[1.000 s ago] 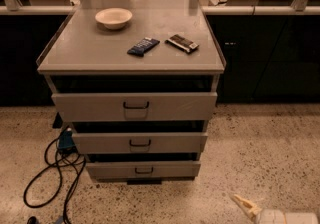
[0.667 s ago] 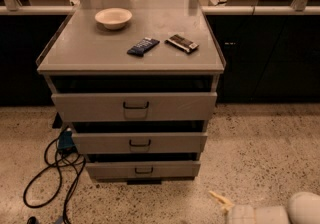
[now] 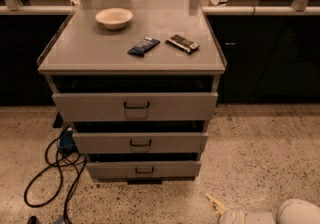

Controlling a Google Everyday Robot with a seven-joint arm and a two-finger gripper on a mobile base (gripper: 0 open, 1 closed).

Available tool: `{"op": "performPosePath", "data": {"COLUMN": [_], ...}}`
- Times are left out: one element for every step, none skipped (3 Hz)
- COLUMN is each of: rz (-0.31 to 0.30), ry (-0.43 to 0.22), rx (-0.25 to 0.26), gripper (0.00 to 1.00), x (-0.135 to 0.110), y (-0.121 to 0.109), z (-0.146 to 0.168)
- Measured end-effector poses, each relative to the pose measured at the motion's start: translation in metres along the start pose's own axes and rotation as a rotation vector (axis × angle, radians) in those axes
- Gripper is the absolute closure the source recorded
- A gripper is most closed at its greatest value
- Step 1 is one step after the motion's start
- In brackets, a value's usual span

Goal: Open bottom drawer

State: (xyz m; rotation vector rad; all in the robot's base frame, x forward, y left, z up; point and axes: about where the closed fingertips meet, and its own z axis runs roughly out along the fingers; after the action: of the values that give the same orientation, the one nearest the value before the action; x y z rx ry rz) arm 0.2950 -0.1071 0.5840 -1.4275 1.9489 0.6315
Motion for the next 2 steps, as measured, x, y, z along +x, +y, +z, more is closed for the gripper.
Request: {"op": "performPosePath", "data": {"rz": [-0.056, -0.051], "ry": [0.075, 0.177], "rx": [0.147, 0.317], "gripper": [0.00, 0.00], "x": [0.026, 0.061], "y": [-0.058, -0.145], "z": [-0.007, -0.023]}}
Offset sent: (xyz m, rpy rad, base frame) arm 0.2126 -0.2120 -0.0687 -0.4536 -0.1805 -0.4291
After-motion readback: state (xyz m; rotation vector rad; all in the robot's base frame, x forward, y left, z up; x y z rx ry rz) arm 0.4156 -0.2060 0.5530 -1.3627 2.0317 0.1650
